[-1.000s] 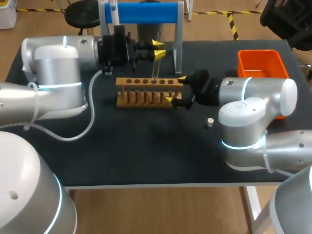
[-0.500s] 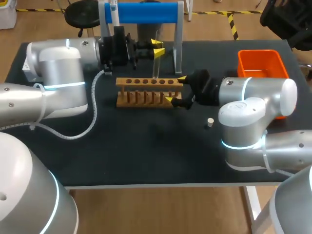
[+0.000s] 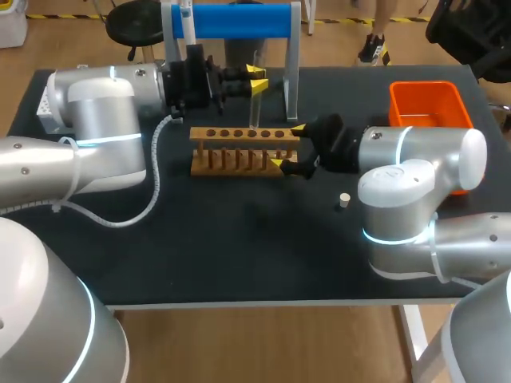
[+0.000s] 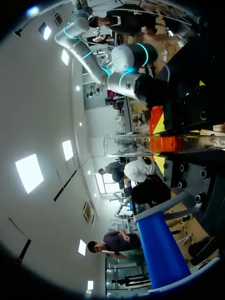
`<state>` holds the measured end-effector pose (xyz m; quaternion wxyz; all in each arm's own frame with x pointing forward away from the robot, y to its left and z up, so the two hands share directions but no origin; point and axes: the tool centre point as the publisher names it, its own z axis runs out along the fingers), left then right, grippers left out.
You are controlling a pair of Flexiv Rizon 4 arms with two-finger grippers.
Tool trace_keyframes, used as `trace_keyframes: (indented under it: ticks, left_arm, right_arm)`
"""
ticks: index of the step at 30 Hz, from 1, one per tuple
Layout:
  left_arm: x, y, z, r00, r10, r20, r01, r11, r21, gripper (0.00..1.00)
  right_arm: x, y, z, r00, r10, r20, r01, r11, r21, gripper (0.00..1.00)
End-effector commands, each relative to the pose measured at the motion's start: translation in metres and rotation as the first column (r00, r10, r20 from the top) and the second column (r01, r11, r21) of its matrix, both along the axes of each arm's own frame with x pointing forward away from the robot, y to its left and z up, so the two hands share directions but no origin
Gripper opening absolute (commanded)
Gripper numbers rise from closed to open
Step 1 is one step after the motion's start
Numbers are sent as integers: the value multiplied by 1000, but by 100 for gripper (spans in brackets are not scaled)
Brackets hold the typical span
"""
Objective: Invert the test tube, pick up the pipette, mount the tip to pipette, aspirate from beaker and dispense into the tube, eject the tip, return the pipette, and cap with the stopper.
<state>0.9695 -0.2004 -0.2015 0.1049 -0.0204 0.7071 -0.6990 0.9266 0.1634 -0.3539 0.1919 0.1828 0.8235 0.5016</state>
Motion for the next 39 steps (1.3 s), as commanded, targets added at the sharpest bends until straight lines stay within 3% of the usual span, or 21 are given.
trace_keyframes:
  ticks: [1,28,39]
  left_arm:
    - [3,1,-5,1000,-2,1,2,1000,-7,0]
    - [15,4,-39,998,11,-59,-13,1000,-27,0]
    - [18,5,-45,997,19,-71,-21,999,-31,0]
  right_arm:
    - [0,0,-1,1000,-1,2,1,1000,3,100]
    - [0,0,-1,1000,-1,2,1,1000,3,100]
    - [0,0,-1,1000,-1,2,1,1000,3,100]
